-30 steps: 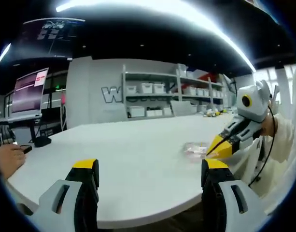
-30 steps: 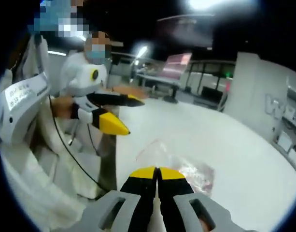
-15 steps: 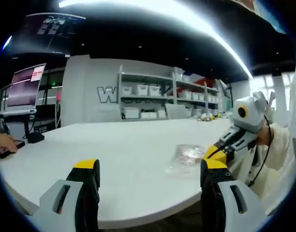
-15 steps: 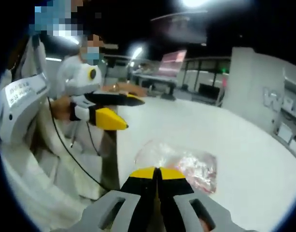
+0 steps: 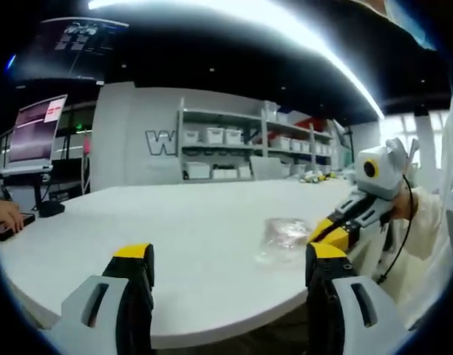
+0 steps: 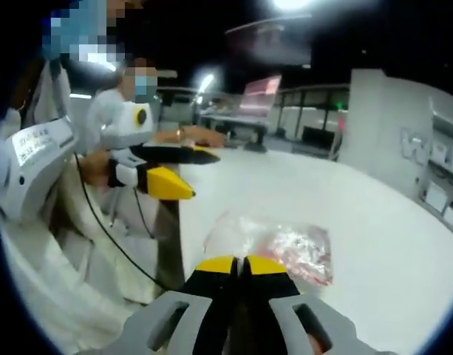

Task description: Open the resealable bag by pulling the two sides of the seal apart until the entire bag opening is separated and visibly accessible.

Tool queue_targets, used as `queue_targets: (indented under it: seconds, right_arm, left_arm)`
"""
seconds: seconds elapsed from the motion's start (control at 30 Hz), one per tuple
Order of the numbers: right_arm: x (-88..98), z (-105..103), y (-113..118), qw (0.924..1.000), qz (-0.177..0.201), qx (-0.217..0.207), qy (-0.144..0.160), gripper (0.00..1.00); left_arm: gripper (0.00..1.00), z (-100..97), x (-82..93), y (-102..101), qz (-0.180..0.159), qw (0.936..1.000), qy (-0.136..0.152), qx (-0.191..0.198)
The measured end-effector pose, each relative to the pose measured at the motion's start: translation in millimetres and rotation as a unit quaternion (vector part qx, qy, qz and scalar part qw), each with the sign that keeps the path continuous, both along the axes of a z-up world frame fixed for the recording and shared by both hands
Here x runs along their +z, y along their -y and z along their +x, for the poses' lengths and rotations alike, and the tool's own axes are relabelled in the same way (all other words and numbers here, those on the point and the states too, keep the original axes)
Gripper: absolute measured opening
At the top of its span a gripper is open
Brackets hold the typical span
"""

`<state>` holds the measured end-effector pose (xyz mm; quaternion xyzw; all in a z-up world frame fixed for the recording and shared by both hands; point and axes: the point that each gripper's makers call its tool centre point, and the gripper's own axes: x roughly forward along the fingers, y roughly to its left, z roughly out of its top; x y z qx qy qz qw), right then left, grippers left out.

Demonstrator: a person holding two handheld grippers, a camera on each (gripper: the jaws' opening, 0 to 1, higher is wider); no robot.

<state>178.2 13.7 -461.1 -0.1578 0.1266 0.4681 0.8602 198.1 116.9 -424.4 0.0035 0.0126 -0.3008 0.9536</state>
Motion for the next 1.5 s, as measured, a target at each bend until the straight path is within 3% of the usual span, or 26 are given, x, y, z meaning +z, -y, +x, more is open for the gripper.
queue_targets:
  seconds: [0.1,0.6,0.9,1.23,1.5]
  right_arm:
    - [1.1,0.2,1.1,1.0000,0.003,-0.003,0.002,0.08]
    - [3.4,-5.7,2.8,0.9998,-0.011,-0.002,0.015,0.10]
    - [28.8,-16.9,-6.6,0.9983,0.053,0.022,0.011,0.11]
    - [26.0,-17.2,-4.4,0.9984,0.054,0.015,0.006,0.11]
    - [43.3,-16.0,-12.4,0.9969,0.072,0.017,0.028,0.11]
  left_arm:
    - [0.82,-0.6,-0.1,0.0,0.000,1.0000,0.000,-0.003]
    - [0.80,-1.8,-1.2,4.3,0.001,0.9999,-0.001,-0.013]
    - [0.79,-2.5,-2.1,7.6,0.003,0.9998,-0.001,-0.019]
    - [0.77,-3.0,-2.6,9.1,0.007,0.9997,0.000,-0.024]
    - [0.74,-4.2,-1.8,10.4,0.006,0.9996,0.003,-0.027]
